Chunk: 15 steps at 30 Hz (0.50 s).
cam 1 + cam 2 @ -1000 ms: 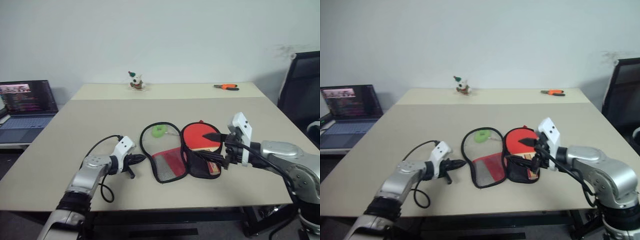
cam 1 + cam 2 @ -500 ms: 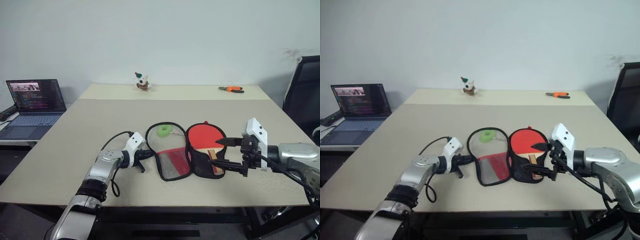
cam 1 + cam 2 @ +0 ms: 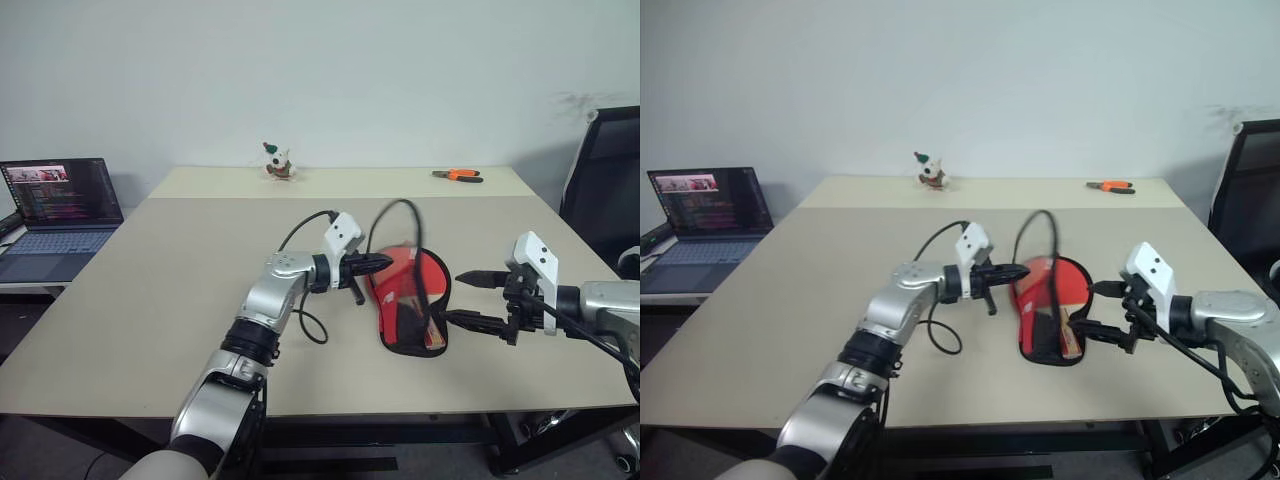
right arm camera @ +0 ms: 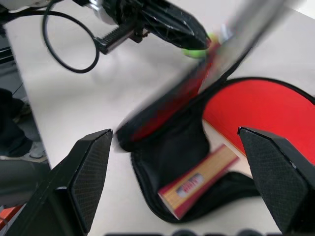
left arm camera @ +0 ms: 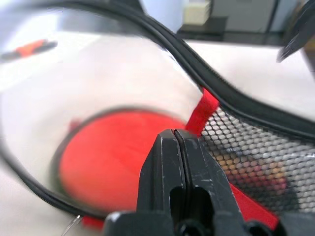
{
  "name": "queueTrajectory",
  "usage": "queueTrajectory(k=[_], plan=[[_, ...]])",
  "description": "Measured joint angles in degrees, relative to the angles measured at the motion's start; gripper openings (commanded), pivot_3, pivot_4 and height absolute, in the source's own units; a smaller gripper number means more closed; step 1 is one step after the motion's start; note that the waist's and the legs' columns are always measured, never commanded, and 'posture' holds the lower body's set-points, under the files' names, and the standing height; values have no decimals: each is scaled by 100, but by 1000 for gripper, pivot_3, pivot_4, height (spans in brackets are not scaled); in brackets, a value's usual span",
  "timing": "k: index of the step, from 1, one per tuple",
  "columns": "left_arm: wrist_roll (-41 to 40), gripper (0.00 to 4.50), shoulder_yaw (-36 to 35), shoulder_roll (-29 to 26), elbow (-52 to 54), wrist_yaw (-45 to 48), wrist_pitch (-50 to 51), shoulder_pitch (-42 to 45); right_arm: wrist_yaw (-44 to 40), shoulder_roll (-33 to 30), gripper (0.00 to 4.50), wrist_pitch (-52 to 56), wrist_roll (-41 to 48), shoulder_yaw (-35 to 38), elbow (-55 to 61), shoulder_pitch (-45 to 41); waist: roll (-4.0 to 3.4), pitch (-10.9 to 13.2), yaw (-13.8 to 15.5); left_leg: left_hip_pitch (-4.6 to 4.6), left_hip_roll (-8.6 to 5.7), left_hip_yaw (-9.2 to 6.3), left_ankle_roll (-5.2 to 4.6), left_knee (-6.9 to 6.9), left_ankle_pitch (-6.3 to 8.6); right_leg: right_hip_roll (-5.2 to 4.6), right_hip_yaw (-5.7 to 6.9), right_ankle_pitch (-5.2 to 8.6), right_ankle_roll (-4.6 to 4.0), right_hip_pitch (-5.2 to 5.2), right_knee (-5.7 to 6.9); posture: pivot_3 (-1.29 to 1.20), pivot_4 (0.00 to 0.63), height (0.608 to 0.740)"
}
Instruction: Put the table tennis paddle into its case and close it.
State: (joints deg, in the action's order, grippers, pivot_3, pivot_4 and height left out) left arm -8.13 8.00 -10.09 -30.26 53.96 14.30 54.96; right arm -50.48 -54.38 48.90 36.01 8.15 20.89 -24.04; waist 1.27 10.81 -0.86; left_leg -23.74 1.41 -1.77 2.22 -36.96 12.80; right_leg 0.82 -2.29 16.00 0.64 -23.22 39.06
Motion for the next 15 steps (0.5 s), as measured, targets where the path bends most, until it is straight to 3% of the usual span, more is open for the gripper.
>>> queueTrajectory(k=[7,12,15], plan=[[17,28,-28,-193,-89,-33,-86,-106,769,501,4500,423,-184,-119,-534,-499,-2,-1,-109,5,5,8,0,2,0,2,-10,-4,-6,-2,4,0,150,740],[-220,28,-269,-673,354,139,135,-647,1345,1010,4500,671,-439,-294,-1098,-784,-3,0,-101,2,15,6,0,4,0,1,-17,-6,-11,-5,5,0,150,740],[-546,28,-385,-1237,1225,491,442,-1334,1682,1353,4500,739,-696,-488,-1692,-1066,-3,-1,-119,2,23,11,-2,5,1,-3,-19,-7,-13,-7,4,0,150,740]])
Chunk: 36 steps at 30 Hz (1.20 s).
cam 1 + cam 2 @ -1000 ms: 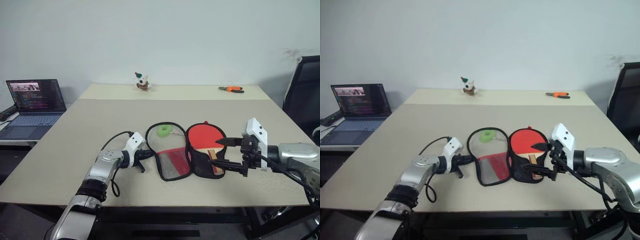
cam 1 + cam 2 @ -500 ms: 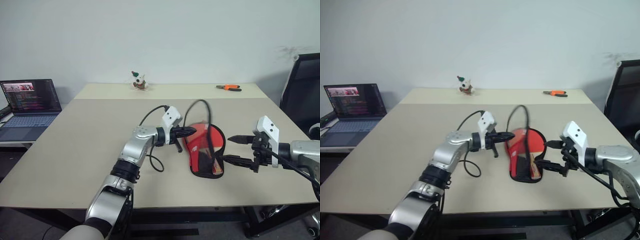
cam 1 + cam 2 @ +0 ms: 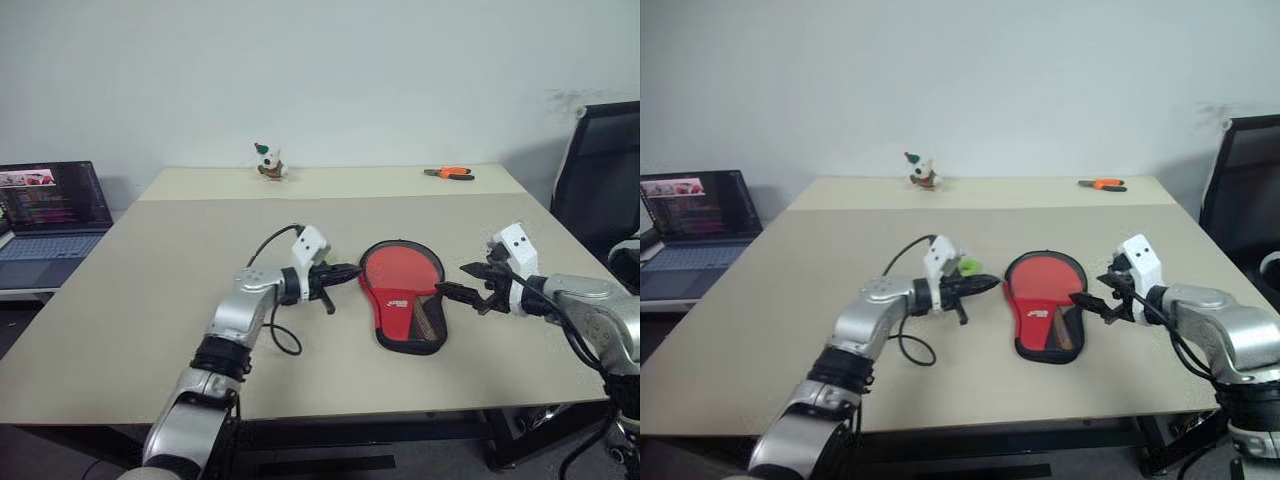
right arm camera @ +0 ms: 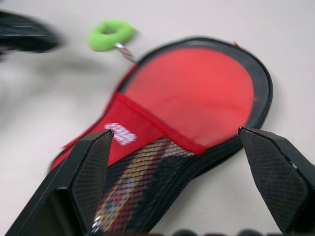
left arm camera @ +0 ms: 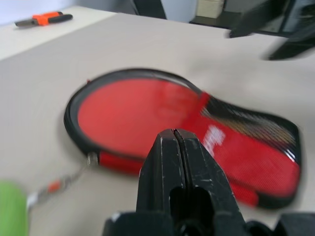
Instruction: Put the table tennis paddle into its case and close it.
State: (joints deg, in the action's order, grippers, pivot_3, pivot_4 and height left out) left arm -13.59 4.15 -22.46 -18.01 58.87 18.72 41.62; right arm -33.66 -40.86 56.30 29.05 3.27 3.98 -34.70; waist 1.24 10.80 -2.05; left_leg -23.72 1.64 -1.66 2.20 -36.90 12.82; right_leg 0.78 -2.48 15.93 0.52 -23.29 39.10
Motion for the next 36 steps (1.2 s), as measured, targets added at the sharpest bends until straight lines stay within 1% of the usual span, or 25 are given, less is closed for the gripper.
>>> queueTrajectory(k=[4,7,10,15,21,24,32,36], plan=[[-299,28,-266,-654,818,161,467,-654,271,282,4500,10,-351,-85,-877,-174,0,0,29,-2,2,-8,-1,-2,0,-3,1,0,-1,-1,1,0,150,740],[-436,28,-506,-933,1230,80,701,-840,229,388,4500,-49,-528,-262,-1250,-262,0,0,59,-7,0,-11,-1,-5,0,-10,6,-1,2,0,-2,0,150,740],[-505,28,-624,-1036,1508,-14,842,-962,97,446,4500,-108,-625,-362,-1527,-283,0,0,56,-6,-3,-6,-2,-5,1,-15,6,-2,5,1,-4,0,150,740],[-601,28,-624,-1054,1765,-146,982,-1092,-110,589,4500,-208,-761,-483,-1700,-294,0,0,33,-3,-1,-6,-3,-4,1,-9,4,-2,3,0,-1,0,150,740],[-666,28,-623,-1133,1838,-204,1001,-1116,-270,787,4500,-424,-965,-573,-2000,-421,6,-4,-3,10,-3,12,-3,-3,2,-2,4,-5,0,2,1,0,150,740],[-666,0,-615,-1149,1836,-204,997,-1115,-309,947,3960,-528,-1056,-595,-2303,-562,16,-10,-43,29,-3,23,-3,-4,1,6,0,-9,-5,13,2,0,150,740],[-662,0,-599,-1168,1834,-202,978,-1109,-621,1312,1241,-763,-1247,-655,-3148,-1006,21,-14,-142,54,2,39,-3,-3,1,15,-19,-11,-6,16,25,0,150,740],[-661,0,-597,-1243,1835,-189,973,-1124,-774,1435,124,-824,-1293,-687,-3398,-1141,24,-16,-162,73,2,46,-3,-2,1,15,-28,-5,4,22,45,0,150,740]])
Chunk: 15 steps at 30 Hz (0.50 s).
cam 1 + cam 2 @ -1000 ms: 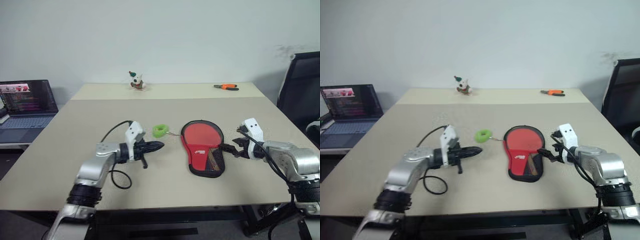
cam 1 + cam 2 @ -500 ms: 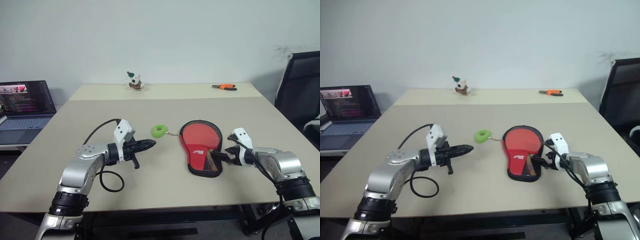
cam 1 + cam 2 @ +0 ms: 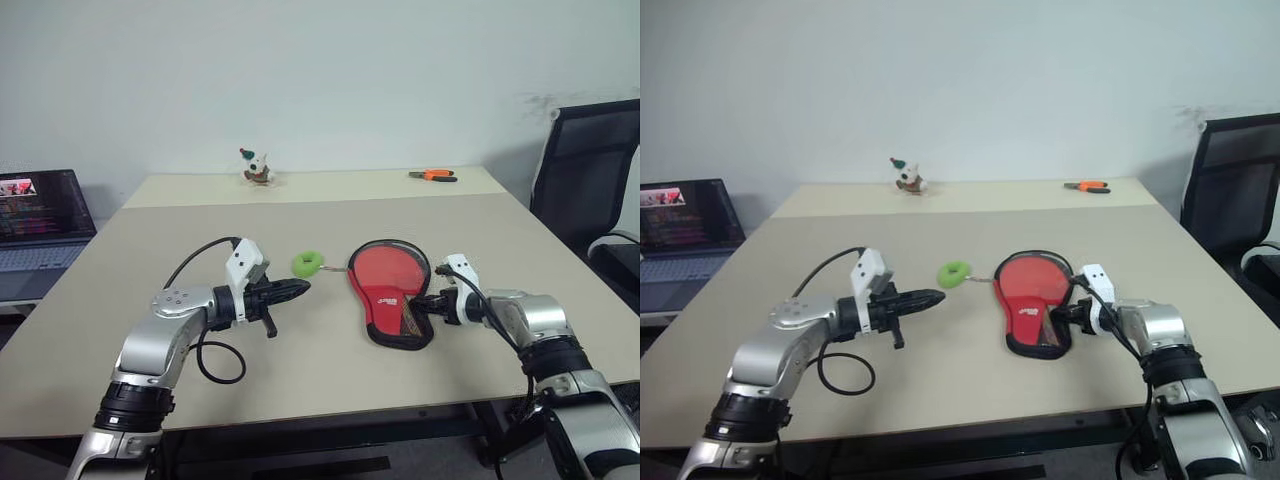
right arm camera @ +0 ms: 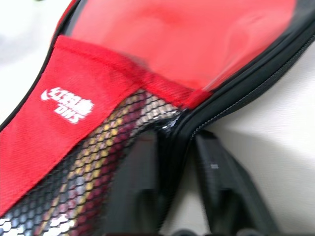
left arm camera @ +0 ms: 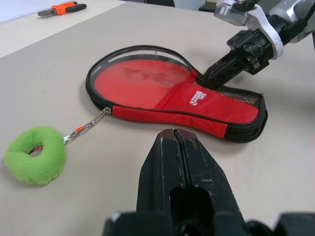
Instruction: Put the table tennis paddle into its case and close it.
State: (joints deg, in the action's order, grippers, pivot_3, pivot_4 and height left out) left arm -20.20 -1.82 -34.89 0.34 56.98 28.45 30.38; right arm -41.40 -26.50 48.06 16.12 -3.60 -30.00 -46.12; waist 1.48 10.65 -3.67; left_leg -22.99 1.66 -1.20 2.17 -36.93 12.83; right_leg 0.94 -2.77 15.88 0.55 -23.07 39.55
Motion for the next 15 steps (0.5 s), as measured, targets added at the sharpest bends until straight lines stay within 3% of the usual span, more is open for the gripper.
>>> queueTrajectory(k=[8,15], plan=[[-176,0,-1,-429,168,424,94,-494,-202,214,16,309,-78,-5,180,-68,0,0,-93,2,3,-1,0,10,0,0,-3,10,6,-10,17,0,150,740],[-672,0,-18,-770,776,822,409,-1011,-330,397,16,1216,162,-189,1695,498,-1,1,-113,-1,8,-15,3,35,3,-3,1,29,-19,-18,18,0,150,740]])
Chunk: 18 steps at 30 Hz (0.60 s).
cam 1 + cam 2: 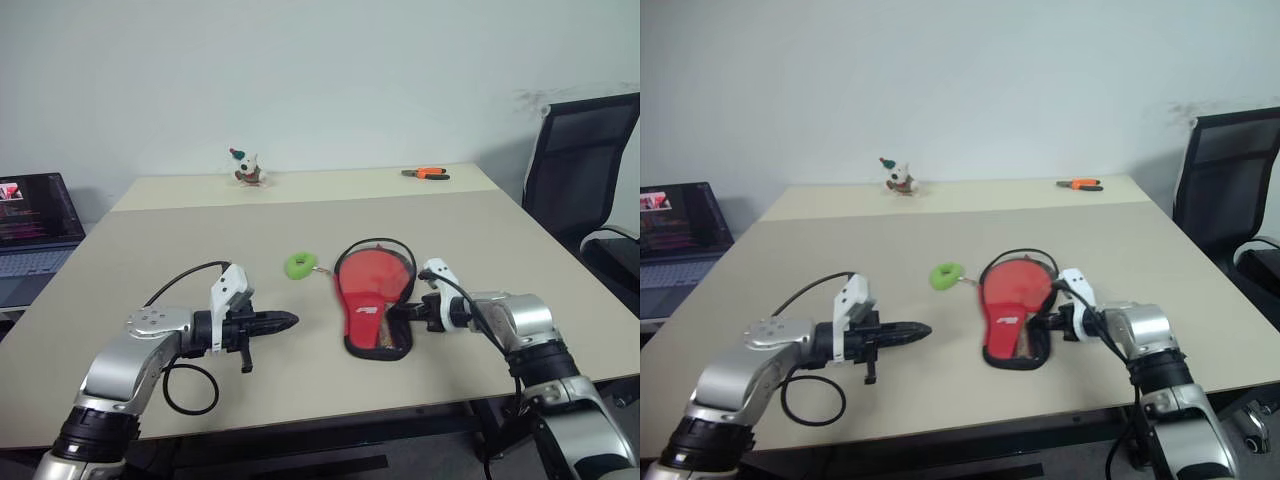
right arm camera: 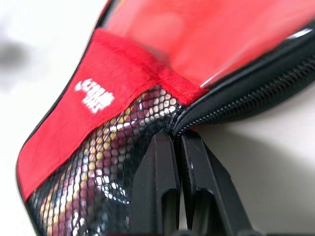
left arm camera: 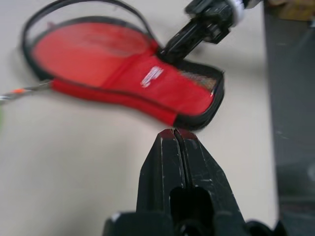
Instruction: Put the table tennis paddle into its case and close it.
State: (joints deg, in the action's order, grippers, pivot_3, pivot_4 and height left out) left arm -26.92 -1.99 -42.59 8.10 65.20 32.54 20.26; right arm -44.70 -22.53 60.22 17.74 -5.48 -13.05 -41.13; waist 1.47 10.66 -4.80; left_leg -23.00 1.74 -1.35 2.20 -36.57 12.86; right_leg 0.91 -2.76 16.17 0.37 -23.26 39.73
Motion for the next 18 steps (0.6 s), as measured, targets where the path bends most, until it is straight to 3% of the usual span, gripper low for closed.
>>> queueTrajectory(k=[10,18], plan=[[-383,0,-6,-80,573,27,339,-292,240,-67,16,1213,647,-34,2133,1064,0,0,20,-3,-4,-9,1,13,0,1,5,7,-1,2,-14,0,150,740],[-457,0,-3,-107,585,29,367,-317,282,-536,16,1278,887,25,2374,1269,0,0,82,-5,-7,-8,1,20,0,1,7,8,2,4,-27,0,150,740]])
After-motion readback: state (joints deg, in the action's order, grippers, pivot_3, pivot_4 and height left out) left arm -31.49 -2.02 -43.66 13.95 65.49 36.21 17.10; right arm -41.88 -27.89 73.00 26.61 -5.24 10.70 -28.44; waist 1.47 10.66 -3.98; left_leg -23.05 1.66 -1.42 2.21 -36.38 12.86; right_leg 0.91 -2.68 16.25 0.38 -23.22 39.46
